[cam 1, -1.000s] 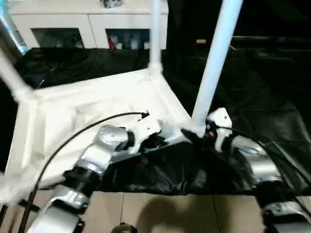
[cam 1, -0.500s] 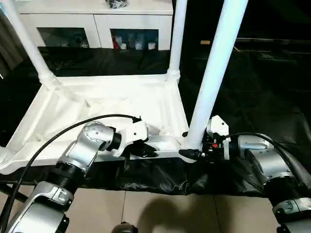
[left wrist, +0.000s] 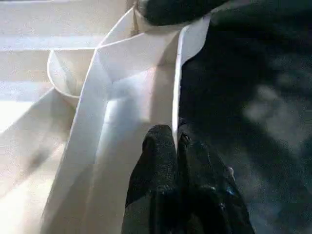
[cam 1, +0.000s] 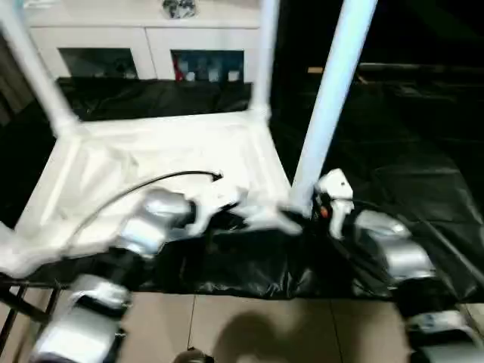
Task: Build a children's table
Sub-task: Rotate leg to tighten
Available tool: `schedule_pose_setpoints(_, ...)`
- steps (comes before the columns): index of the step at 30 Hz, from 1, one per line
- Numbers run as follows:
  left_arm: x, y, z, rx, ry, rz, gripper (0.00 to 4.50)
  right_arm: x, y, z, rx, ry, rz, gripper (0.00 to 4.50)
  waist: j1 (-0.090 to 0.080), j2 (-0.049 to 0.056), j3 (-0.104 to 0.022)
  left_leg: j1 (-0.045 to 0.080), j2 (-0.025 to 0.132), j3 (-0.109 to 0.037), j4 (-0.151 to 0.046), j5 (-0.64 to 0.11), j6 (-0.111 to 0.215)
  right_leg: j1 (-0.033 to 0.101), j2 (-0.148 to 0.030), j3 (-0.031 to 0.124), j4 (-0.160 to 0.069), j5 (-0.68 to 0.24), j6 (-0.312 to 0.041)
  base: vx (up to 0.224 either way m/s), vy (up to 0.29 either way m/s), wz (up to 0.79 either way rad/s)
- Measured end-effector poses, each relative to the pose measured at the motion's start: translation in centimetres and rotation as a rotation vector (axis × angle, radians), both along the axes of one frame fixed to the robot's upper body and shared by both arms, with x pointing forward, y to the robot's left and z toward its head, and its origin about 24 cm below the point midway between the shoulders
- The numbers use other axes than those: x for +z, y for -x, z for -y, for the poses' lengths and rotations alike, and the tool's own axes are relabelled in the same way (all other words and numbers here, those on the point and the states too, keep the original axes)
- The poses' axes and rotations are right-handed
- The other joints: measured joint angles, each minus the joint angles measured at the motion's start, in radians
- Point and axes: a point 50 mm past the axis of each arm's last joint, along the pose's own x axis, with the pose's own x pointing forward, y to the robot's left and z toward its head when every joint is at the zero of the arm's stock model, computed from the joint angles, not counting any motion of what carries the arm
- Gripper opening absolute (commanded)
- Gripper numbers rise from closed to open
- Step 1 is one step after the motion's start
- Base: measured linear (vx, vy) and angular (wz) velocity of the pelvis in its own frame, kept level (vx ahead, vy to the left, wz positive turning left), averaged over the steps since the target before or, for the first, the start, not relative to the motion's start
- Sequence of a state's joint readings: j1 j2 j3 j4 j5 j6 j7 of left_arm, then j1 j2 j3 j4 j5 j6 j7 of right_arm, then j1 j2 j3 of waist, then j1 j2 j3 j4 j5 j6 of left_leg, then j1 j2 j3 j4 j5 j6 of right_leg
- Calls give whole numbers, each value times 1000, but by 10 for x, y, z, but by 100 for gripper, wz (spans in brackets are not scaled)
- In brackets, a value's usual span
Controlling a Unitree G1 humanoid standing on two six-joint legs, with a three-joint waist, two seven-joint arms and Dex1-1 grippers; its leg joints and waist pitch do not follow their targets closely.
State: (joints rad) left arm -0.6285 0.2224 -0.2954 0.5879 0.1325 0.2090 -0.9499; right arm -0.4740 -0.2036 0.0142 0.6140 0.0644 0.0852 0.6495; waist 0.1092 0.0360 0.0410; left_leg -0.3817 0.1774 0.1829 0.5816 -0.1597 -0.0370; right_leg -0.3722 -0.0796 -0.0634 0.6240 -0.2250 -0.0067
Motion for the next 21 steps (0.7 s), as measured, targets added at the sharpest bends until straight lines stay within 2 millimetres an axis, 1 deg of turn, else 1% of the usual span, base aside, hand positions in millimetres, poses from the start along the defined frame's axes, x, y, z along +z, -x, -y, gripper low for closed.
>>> schedule_pose_setpoints(4, -2, -1, 17, 81, 29, -3, 0, -1, -7, -5, -182, -8, 17, 269, -1, 3, -2, 0, -1, 0, 0, 0, 0, 1, 0, 0, -2, 1, -2, 0, 0, 0)
schedule_pose_setpoints(6, -2, 0, 23, 95, 29, 5, 0, -1, -9, -5, -238, -21, 22, 269, 0, 4, -2, -1, -2, 0, -2, 0, 0, 1, 0, 1, -3, 1, -2, 0, 0, 0)
schedule_pose_setpoints(7, -1, 0, 25, 95, 32, 6, 0, 0, -9, -5, -249, -27, 24, 338, 1, 4, -2, -1, -2, 0, -4, 0, 0, 1, 0, 0, -5, 1, -2, 0, 0, 0)
schedule_pose_setpoints(9, 0, 0, 26, 93, 36, 11, 0, 1, -10, -5, -249, -47, 27, 344, 1, 4, -2, -3, -2, 0, -7, 0, 0, 0, 0, 0, -9, 4, 1, 0, 0, 0)
schedule_pose_setpoints(11, 1, 0, 24, 77, 39, 28, 0, 3, -9, -4, -212, -56, 33, 375, 1, 5, -2, -5, -2, 0, -9, 0, 0, -1, 0, -1, -12, 5, 2, 0, 0, 0)
schedule_pose_setpoints(12, 1, 1, 23, 72, 41, 30, 0, 4, -8, -3, -202, -57, 35, 375, 1, 5, -2, -6, -2, 0, -9, 0, 0, -2, 0, -1, -12, 5, 2, 0, 0, 0)
schedule_pose_setpoints(13, 1, 1, 22, 69, 40, 32, 0, 4, -8, -3, -187, -61, 36, 388, 1, 5, -2, -7, -2, 0, -10, 0, 0, -3, 0, -2, -12, 5, 2, 0, 0, 0)
schedule_pose_setpoints(15, 2, 0, 20, 62, 36, 38, 0, 4, -7, -2, -159, -58, 40, 388, 1, 5, -2, -8, -1, 0, -10, 0, 0, -5, 0, -2, -12, 5, 2, 0, 0, 0)
schedule_pose_setpoints(17, 3, 4, 8, 17, 36, 35, 0, 6, -2, 4, -7, -2, 52, 388, -2, 5, -1, -10, -1, 0, -10, 0, 0, -7, 0, -2, -12, 5, 2, 0, 0, 0)
schedule_pose_setpoints(19, 5, 6, -1, -15, 31, 28, 0, 7, 2, 6, 88, 17, 58, 388, -6, 4, -1, -12, 0, 0, -10, 0, 0, -9, 1, -2, -11, 5, 2, 0, 0, 0)
schedule_pose_setpoints(21, 5, 7, -6, -47, 19, 27, 0, 9, 4, 9, 158, 28, 49, 388, -5, 4, -1, -12, 1, 0, -10, 0, 1, -10, 2, -2, -10, 5, 2, 0, 0, 0)
